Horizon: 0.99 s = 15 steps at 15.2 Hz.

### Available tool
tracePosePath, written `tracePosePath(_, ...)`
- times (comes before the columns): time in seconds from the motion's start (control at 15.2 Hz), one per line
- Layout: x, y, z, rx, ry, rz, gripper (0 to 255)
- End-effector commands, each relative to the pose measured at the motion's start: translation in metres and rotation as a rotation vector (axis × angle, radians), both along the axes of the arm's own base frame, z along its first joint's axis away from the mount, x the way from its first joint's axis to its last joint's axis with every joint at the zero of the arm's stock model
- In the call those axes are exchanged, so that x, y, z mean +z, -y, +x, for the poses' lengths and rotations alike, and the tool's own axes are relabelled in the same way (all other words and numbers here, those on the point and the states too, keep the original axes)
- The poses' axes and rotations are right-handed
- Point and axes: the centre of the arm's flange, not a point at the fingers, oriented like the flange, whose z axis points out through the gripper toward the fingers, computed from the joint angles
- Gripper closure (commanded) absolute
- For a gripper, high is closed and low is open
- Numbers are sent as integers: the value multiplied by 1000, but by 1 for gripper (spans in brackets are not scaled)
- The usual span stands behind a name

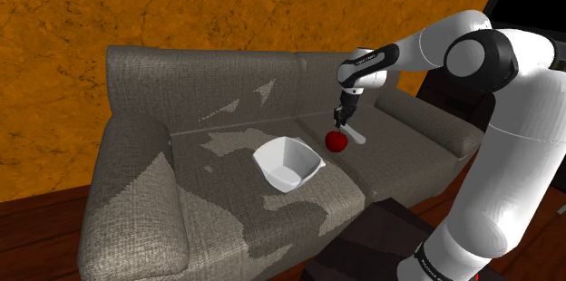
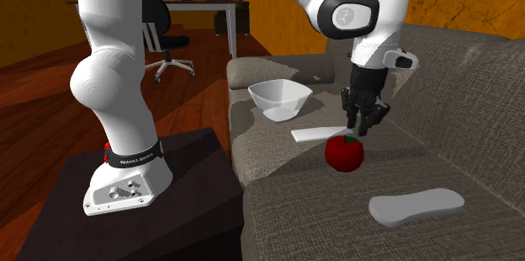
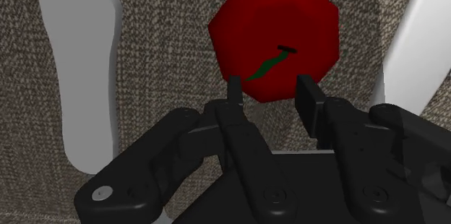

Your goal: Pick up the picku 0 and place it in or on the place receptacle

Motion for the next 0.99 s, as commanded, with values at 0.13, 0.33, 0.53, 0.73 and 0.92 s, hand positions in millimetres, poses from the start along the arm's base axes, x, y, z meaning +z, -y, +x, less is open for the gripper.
tracePosePath(0.13,10,-27,-24,-537,64,-46,0)
tracePosePath(0.33,-6,-26,-24,-537,64,-46,0)
tracePosePath(0.53,-21,-25,-23,-537,64,-46,0)
tracePosePath(0.73,-30,-24,-22,-537,64,-46,0)
tracePosePath(0.92,-30,-24,-22,-537,64,-46,0)
